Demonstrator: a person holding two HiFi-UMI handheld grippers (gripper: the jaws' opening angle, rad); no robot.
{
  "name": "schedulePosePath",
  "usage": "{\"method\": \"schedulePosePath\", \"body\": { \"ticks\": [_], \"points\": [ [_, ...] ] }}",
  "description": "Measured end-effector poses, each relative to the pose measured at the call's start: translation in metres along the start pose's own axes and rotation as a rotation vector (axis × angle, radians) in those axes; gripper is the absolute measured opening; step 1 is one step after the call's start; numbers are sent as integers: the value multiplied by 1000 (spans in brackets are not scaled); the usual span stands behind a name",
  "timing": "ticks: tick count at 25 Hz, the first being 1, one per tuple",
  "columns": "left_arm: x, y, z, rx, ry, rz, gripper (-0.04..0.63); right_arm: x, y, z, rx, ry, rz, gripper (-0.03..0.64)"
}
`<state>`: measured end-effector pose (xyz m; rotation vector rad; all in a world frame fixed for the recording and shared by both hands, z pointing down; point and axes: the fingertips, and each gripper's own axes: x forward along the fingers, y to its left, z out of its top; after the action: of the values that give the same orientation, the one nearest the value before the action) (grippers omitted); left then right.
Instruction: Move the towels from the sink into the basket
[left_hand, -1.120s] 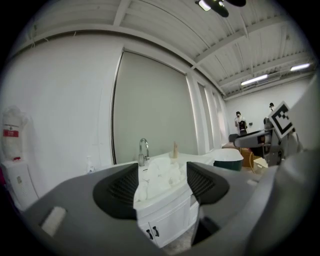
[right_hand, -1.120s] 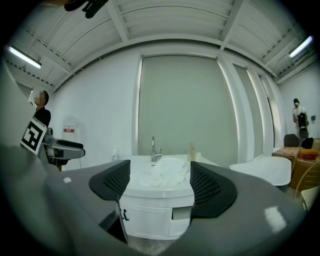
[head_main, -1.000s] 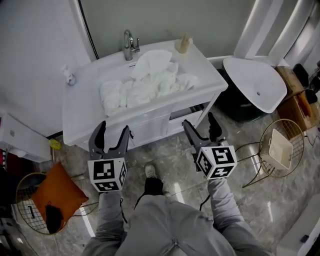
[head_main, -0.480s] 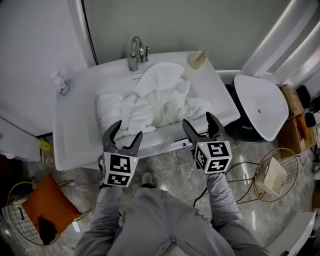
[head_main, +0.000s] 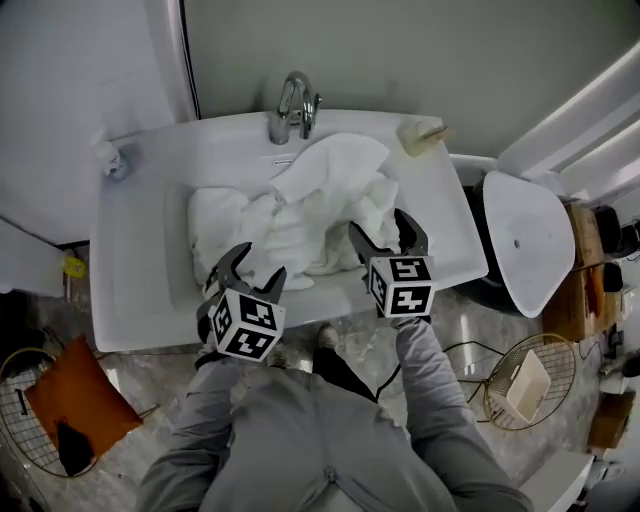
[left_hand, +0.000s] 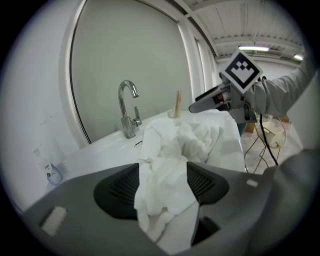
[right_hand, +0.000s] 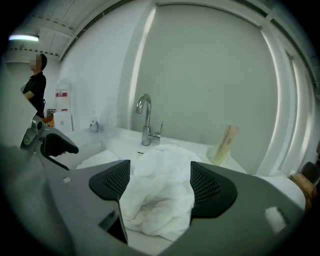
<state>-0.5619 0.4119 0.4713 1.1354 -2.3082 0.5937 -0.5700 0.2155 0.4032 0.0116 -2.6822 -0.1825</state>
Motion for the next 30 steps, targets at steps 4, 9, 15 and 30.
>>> {"method": "schedulePosePath", "body": {
  "ticks": [4, 9, 15, 30],
  "points": [
    [29, -9, -23, -14, 153, -33, 348, 53, -2, -2, -35, 55, 61, 376],
    [59, -17, -56, -63, 352, -56, 348, 119, -9, -14, -37, 139, 107, 376],
    [72, -17, -73, -115, 461, -85, 350, 175, -13, -31, -53, 220, 122, 376],
    [110, -23, -108, -103, 628, -198, 350, 254, -6, -72, -120, 330, 90, 374]
  ]
}}
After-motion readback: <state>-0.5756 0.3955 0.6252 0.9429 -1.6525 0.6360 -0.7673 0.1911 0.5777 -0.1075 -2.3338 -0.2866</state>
